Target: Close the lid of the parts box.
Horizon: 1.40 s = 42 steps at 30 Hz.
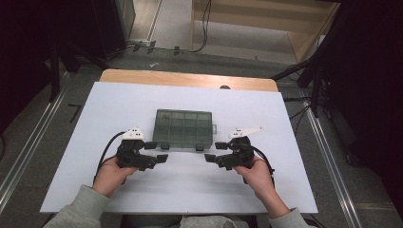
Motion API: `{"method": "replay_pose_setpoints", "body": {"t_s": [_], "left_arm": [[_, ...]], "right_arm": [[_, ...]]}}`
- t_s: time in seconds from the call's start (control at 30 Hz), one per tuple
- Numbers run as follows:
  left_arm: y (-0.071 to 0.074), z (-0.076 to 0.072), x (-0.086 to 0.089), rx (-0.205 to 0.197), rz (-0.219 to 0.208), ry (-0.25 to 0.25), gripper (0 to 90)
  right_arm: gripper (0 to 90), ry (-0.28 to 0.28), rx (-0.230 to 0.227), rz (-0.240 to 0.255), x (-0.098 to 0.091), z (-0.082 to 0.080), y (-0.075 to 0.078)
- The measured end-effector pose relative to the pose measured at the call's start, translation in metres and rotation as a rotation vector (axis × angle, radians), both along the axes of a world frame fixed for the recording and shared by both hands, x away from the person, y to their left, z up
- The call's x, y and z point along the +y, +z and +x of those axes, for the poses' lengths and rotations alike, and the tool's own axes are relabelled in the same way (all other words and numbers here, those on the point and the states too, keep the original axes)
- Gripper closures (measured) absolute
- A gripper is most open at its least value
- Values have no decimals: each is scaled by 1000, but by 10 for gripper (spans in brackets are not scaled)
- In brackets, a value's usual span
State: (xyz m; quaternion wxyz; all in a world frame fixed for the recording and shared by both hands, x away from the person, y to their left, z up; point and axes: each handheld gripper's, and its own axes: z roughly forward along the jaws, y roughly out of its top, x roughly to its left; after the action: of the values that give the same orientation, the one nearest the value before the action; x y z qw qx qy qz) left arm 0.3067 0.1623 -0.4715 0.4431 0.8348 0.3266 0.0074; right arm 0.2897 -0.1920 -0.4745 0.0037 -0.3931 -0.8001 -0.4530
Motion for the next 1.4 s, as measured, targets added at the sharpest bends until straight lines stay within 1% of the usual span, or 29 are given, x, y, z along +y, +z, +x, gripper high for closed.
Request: {"method": "replay_pose_setpoints", "body": {"t_s": [0.07,0.17,0.2,0.23,0.3,0.4,0.5,0.6,0.73,0.93,1.07,1.27,1.4], "left_arm": [[-1,-2,1,-5,1,1,271],[-2,-5,3,3,-4,-7,270],[-2,-5,4,2,-3,-9,266],[-2,-7,5,1,-5,-8,250],[-2,-8,6,-3,0,-9,247],[-3,-10,10,-7,7,-7,247],[-3,-12,12,-5,-1,-1,247],[-3,-14,15,-5,5,0,247],[-2,-15,20,2,-9,-5,247],[-2,-17,27,-4,7,11,247],[-3,-17,32,-3,0,18,247],[-3,-19,38,-4,5,27,247],[-3,-20,42,-4,0,37,247]], "right_arm": [[232,-1,-3,-4,-1,-1,-2],[232,17,-26,-22,-2,-4,-3],[232,22,-34,-20,-3,-5,-4],[232,20,-35,-9,-4,-6,-4],[232,21,-32,3,-6,-8,-6],[232,15,-30,-3,-10,-10,-7],[232,5,-31,-3,-13,-13,-8],[232,0,-32,-4,-17,-17,-9],[232,-9,-33,-1,-22,-21,-10],[232,-28,-39,-3,-31,-27,-11],[232,-37,-38,-13,-36,-31,-13],[232,-51,-38,-9,-43,-36,-16],[232,-58,-38,-11,-47,-38,-18]]}}
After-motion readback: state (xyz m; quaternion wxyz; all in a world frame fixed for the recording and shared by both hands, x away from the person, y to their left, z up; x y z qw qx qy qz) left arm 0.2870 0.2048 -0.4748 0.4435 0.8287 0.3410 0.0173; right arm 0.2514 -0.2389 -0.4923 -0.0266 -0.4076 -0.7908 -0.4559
